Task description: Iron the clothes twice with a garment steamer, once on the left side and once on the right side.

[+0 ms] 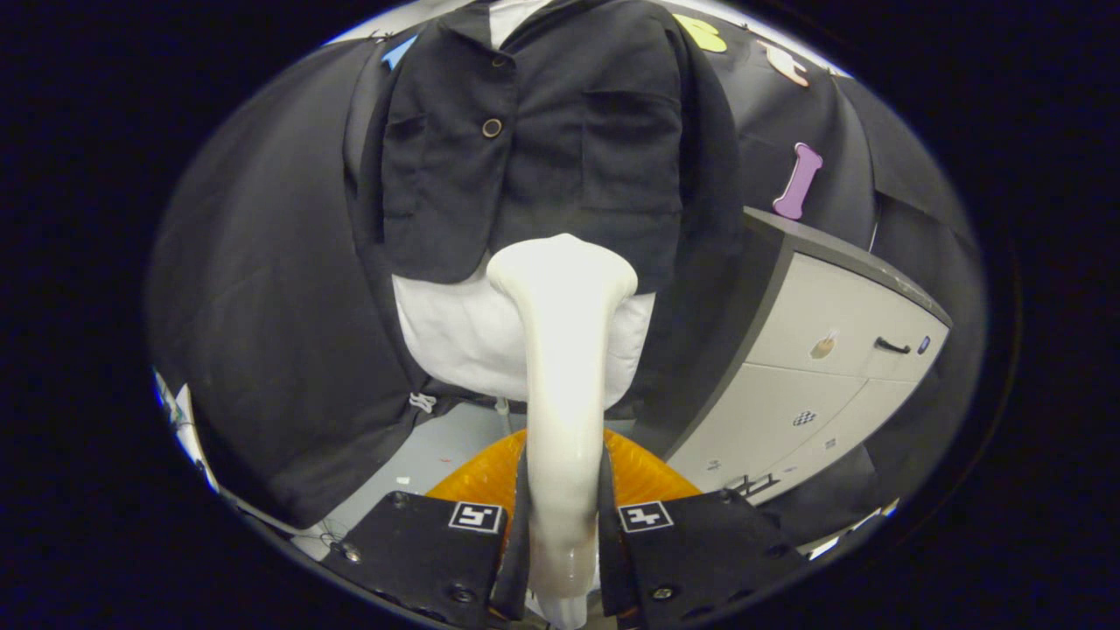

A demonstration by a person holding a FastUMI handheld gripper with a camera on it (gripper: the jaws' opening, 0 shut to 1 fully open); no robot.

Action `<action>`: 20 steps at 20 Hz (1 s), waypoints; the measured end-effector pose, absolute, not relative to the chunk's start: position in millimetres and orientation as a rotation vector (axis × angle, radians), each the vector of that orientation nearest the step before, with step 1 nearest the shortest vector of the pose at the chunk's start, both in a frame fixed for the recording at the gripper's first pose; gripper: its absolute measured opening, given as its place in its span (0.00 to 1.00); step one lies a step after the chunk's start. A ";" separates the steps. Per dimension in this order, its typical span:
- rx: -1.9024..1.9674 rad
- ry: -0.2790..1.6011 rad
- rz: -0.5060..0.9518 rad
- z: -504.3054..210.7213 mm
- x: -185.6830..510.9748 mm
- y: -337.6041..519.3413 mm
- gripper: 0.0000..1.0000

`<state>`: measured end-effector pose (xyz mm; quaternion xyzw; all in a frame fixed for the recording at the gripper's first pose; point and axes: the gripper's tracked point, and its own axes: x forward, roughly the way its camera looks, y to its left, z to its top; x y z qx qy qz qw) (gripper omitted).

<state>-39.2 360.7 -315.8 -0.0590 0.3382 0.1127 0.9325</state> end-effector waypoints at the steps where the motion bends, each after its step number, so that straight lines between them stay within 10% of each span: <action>1: -0.125 0.698 0.235 -319.3 -41.2 361.7 0.35; 20: -0.078 0.222 0.402 -93.0 -12.4 445.9 0.35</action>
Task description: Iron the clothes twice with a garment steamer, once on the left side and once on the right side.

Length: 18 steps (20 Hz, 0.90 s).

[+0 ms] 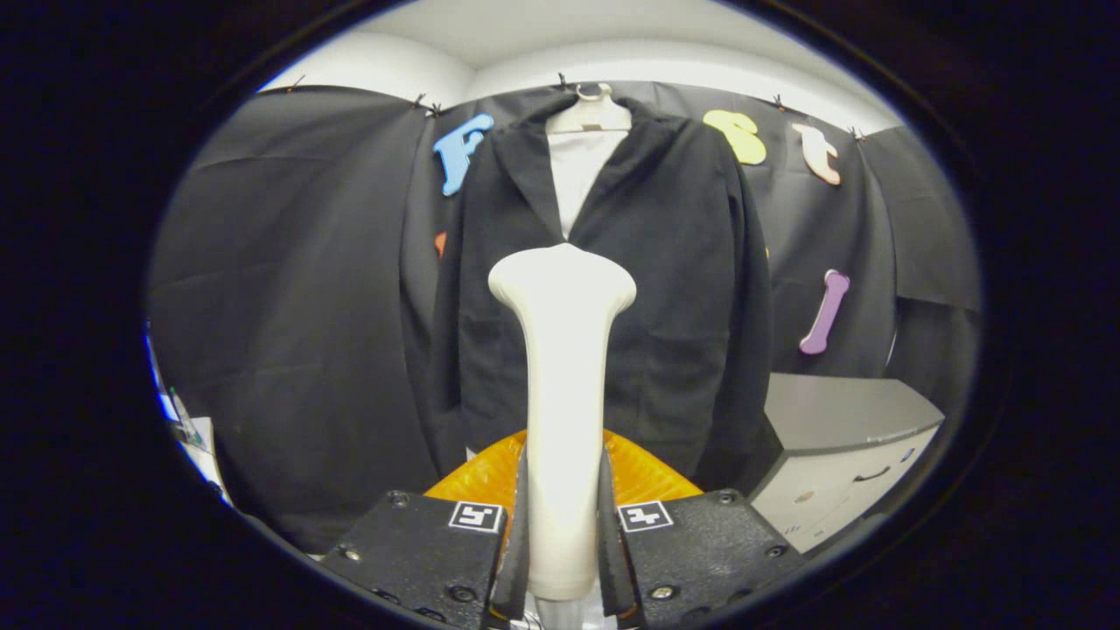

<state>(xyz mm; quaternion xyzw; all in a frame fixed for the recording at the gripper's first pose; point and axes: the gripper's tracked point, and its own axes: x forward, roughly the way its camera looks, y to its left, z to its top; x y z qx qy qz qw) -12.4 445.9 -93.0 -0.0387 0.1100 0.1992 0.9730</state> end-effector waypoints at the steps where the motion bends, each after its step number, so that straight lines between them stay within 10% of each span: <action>1: -0.072 0.191 0.421 -80.5 -11.5 454.0 0.35; 18: -0.098 -0.250 0.517 78.4 52.2 571.0 0.35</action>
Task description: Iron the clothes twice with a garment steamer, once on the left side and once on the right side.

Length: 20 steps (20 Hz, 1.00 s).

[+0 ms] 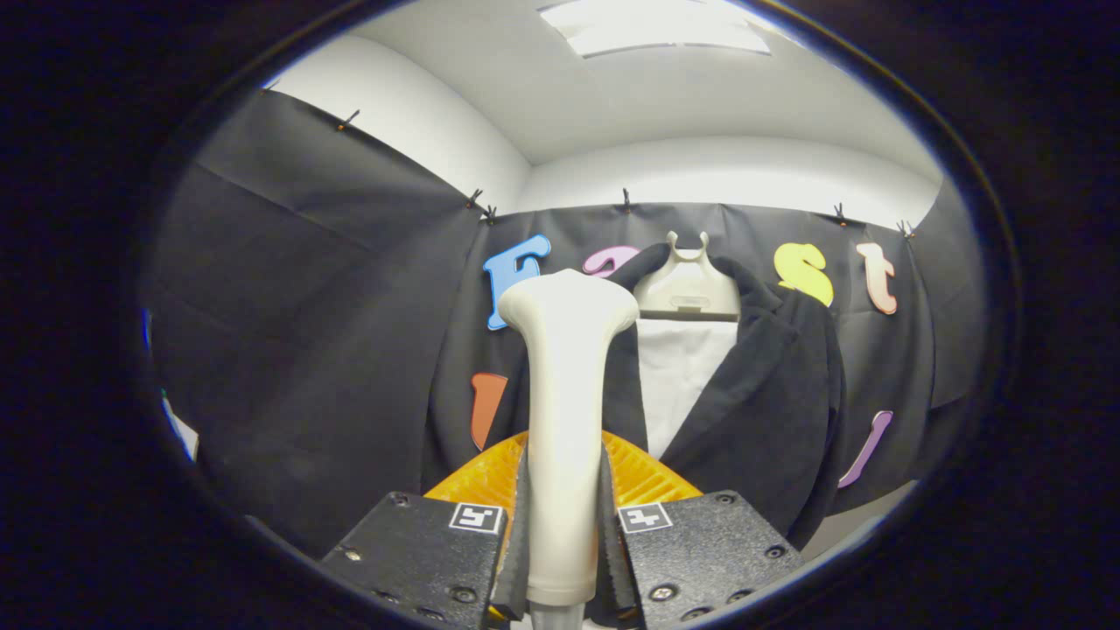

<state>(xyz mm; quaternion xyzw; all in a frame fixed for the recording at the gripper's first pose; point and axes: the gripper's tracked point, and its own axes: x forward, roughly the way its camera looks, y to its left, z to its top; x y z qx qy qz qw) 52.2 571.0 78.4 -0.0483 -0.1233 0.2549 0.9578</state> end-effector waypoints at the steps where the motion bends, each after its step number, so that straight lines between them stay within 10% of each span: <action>1: -0.095 -0.276 0.504 88.6 56.3 574.0 0.35; 20: -0.205 -0.221 0.408 56.8 102.0 595.0 0.35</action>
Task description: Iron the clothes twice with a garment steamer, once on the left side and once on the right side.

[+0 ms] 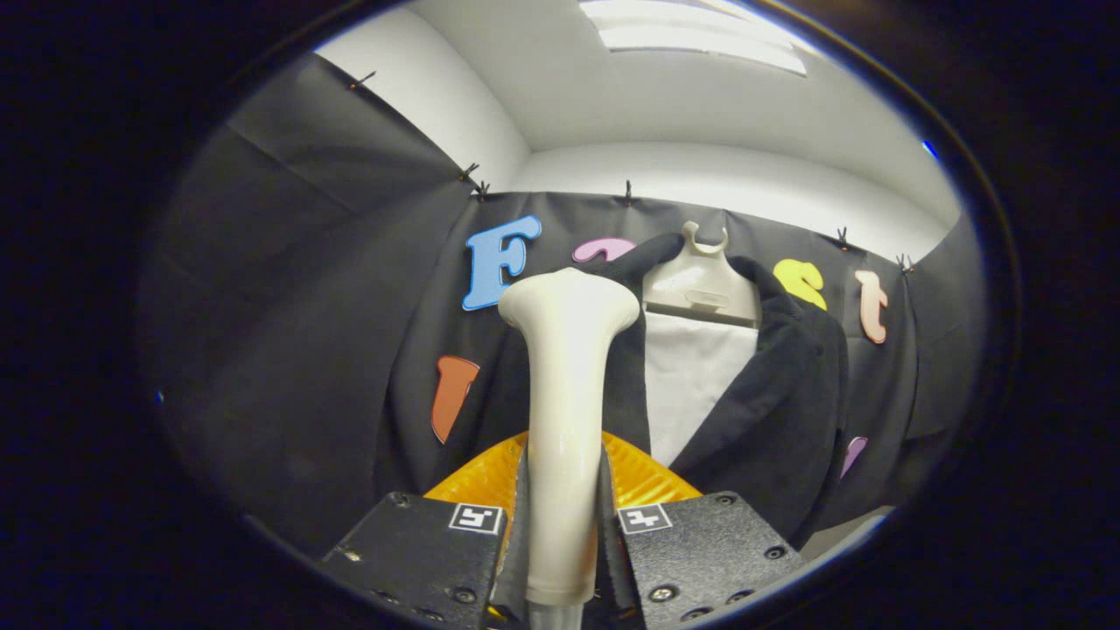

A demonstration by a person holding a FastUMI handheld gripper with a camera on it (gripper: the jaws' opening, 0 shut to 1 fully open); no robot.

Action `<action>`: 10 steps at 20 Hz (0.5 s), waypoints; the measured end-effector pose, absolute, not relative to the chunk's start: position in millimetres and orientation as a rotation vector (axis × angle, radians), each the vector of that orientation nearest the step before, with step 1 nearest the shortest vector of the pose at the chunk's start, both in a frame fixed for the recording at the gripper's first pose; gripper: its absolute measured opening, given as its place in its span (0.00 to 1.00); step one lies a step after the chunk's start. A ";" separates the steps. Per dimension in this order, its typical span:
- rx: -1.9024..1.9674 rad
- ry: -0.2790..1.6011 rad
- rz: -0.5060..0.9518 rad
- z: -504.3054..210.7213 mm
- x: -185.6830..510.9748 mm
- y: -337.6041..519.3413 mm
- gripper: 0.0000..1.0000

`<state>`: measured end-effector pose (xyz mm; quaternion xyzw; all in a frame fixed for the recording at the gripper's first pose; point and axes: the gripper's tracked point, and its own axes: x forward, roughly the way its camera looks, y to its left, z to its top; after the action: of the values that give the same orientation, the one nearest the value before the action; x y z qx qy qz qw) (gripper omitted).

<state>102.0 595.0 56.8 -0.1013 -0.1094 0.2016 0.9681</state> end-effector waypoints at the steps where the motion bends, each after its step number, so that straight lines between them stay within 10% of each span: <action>1: -0.204 -0.211 0.408 50.6 100.5 593.7 0.35; 10: -0.215 -0.092 0.363 -4.2 95.3 567.6 0.35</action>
<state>95.3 567.6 -4.2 -0.1065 -0.0458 0.1803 0.9768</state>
